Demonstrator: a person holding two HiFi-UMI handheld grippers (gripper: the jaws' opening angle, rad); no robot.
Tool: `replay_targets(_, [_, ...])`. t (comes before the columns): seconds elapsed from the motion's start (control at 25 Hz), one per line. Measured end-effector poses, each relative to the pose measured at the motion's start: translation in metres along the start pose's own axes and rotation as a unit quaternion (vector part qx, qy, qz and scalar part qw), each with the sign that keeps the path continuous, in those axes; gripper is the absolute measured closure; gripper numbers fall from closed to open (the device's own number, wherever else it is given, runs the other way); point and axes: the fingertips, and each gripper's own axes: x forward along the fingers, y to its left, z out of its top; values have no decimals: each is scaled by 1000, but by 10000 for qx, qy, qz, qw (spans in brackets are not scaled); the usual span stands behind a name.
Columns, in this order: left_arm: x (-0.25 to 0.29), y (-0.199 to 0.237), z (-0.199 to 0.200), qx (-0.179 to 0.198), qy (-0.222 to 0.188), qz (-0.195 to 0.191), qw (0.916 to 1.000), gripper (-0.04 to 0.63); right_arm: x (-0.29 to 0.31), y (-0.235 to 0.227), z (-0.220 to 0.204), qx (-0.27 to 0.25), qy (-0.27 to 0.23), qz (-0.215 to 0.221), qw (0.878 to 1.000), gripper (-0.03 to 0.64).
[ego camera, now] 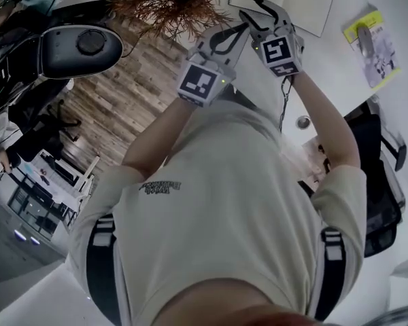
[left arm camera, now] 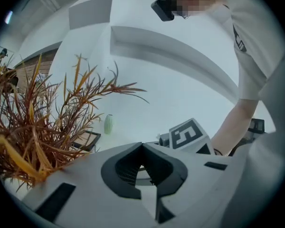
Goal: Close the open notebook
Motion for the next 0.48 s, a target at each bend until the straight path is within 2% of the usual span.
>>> replay_targets(0.24, [-3, 11, -18, -123, 97, 86, 9998, 583, 37, 9, -21, -609, 383, 82, 9974, 425])
replay_targets(0.48, [-1, 20, -29, -82, 126, 89, 9998, 583, 61, 9, -39, -940, 759, -4, 9927, 433])
